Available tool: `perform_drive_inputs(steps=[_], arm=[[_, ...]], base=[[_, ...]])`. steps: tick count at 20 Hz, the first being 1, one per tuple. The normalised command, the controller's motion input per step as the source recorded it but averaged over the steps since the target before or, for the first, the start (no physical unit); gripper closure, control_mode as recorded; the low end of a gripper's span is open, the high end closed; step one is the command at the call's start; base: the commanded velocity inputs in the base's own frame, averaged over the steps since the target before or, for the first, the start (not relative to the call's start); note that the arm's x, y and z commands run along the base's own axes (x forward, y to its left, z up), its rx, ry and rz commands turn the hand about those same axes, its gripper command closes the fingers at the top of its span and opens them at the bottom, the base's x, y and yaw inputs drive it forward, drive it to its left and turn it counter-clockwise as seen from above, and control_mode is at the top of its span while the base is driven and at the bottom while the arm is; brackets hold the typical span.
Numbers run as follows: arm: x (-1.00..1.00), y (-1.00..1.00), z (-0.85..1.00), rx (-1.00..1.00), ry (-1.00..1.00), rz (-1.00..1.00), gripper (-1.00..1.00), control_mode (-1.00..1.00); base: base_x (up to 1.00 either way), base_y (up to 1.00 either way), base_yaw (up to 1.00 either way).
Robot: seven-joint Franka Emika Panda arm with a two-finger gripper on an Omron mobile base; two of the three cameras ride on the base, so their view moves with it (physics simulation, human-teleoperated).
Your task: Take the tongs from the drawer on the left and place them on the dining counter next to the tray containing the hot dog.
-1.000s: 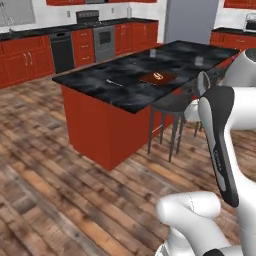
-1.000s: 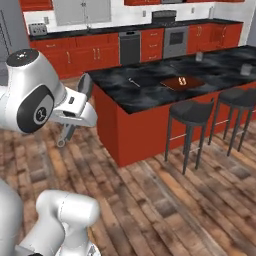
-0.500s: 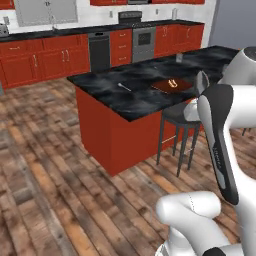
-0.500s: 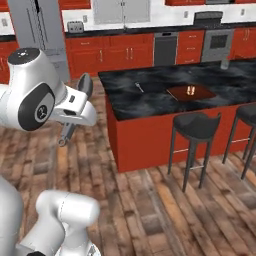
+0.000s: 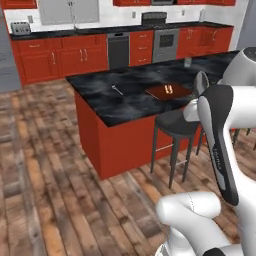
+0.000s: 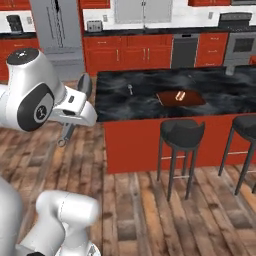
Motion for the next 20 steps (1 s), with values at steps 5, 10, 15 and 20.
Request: perform_drive_inputs(steps=[5,10,15,20], arm=[[0.00,0.00,0.00,0.00,0.00,0.00,1.00,1.00],[0.00,0.00,0.00,0.00,0.00,0.00,1.00,1.00],[0.00,0.00,0.00,0.00,0.00,0.00,1.00,1.00],[0.00,0.00,0.00,0.00,0.00,0.00,1.00,1.00]], base=[[0.26,-1.00,0.38],[0.31,-1.00,0.38],[0.29,-1.00,0.33],[0.30,-1.00,0.27]])
